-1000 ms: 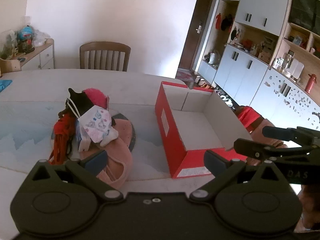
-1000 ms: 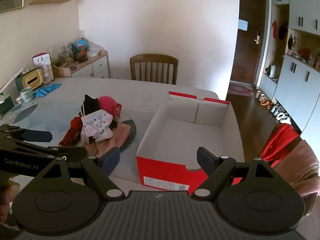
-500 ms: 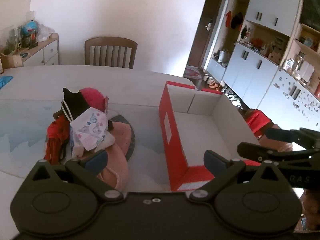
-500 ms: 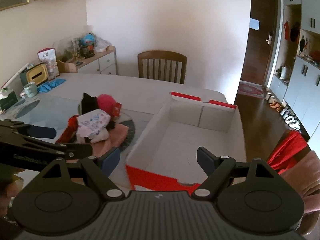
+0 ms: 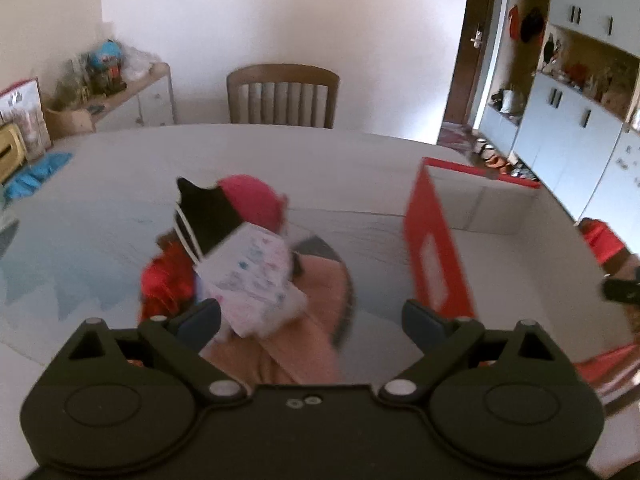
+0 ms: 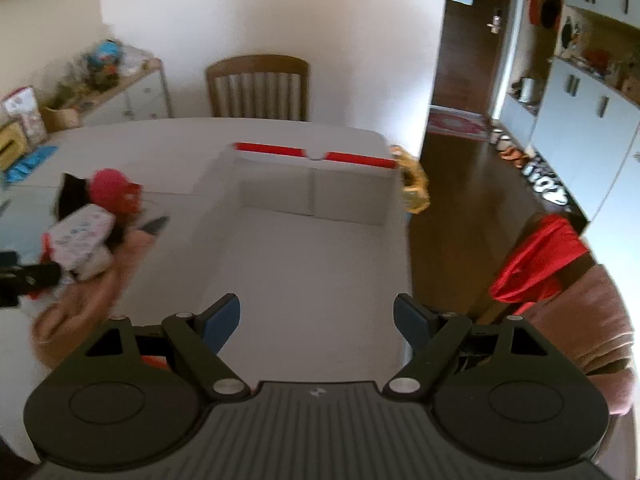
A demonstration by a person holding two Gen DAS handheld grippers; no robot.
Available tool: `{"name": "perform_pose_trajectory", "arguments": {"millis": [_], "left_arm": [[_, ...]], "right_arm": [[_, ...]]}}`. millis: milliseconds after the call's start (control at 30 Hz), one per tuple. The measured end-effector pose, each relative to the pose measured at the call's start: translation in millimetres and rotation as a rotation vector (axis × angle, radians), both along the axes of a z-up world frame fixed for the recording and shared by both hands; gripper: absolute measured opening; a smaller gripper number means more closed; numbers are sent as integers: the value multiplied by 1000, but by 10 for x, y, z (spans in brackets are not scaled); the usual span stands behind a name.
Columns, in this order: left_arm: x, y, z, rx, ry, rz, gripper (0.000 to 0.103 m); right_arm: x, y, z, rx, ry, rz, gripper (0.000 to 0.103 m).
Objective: Organize objects
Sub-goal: 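Move the left gripper over the pile toward the white star-printed packet, then close the left gripper on the white star-printed packet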
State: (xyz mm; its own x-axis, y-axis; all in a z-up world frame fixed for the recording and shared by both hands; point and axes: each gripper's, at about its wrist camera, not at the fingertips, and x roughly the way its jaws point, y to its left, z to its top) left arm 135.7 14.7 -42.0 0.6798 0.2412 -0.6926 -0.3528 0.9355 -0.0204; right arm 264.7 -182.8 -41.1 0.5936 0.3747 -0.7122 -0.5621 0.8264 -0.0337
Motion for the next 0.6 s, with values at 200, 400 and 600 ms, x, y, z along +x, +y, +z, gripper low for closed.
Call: {"name": "perform_pose_trajectory", "arguments": {"millis": [200,400,600], "left_arm": [[250,429,-223,-2,65,53,89],[337,676,-371,-49,85,82,87],[382,752,-441,-55,92,78,80]], "right_arm": [[222,-76,-96,-34,19,-61,84],[387,-102,-164,-67,59,-109,81],[482,-44,-290,-104,92,-127,70]]}}
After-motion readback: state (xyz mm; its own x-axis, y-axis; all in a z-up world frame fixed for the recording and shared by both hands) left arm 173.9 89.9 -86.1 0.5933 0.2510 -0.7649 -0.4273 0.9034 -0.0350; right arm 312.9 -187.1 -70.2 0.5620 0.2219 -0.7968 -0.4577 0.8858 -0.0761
